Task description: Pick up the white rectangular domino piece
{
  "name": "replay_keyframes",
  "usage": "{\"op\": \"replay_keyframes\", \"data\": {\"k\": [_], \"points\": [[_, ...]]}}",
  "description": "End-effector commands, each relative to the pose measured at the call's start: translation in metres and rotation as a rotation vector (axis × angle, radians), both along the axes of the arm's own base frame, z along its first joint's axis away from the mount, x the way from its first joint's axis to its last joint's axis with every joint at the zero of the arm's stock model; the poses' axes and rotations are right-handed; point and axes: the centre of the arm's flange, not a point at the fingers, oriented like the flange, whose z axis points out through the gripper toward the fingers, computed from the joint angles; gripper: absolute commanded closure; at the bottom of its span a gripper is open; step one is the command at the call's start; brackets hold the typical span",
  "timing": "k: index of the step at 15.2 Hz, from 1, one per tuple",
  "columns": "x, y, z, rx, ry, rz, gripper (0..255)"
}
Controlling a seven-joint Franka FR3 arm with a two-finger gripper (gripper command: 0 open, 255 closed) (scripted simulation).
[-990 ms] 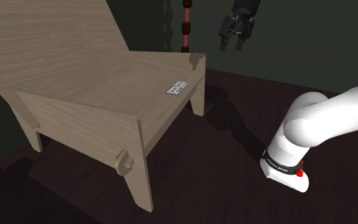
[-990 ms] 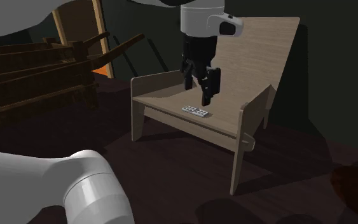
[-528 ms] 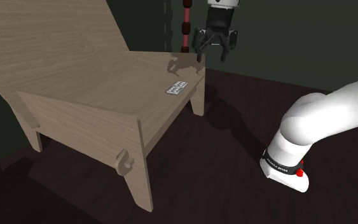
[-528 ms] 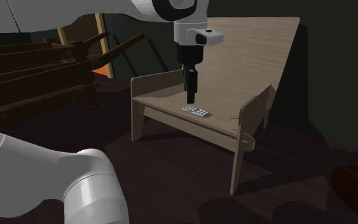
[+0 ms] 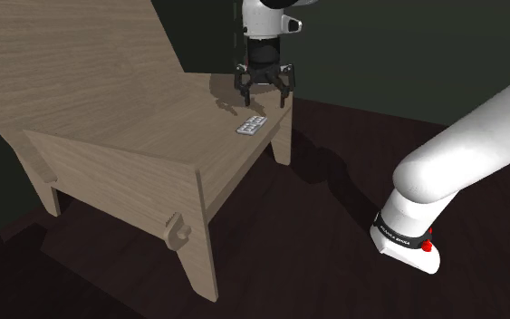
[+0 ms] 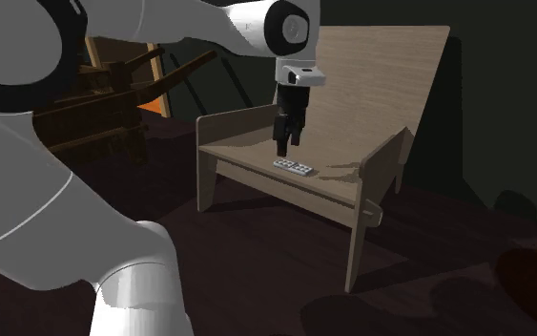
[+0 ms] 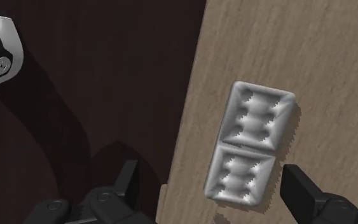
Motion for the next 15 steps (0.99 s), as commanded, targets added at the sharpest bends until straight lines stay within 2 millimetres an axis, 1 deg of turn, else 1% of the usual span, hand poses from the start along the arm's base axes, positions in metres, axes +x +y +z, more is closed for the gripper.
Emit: {"op": "replay_keyframes", "data": {"k": [1, 2, 9, 11, 12, 15], "points": [[0.027, 0.011, -0.017, -0.016, 0.027, -0.138, 0], [0.037, 0.013, -0.023, -0.023, 0.037, -0.186, 0], [0.037, 0.013, -0.06, -0.023, 0.037, -0.186, 0], [0.037, 0.013, -0.063, -0.023, 0.037, -0.186, 0], [0.037, 0.014, -0.064, -0.023, 0.037, -0.187, 255], [0.038, 0.013, -0.062, -0.023, 0.037, -0.187, 255]]}}
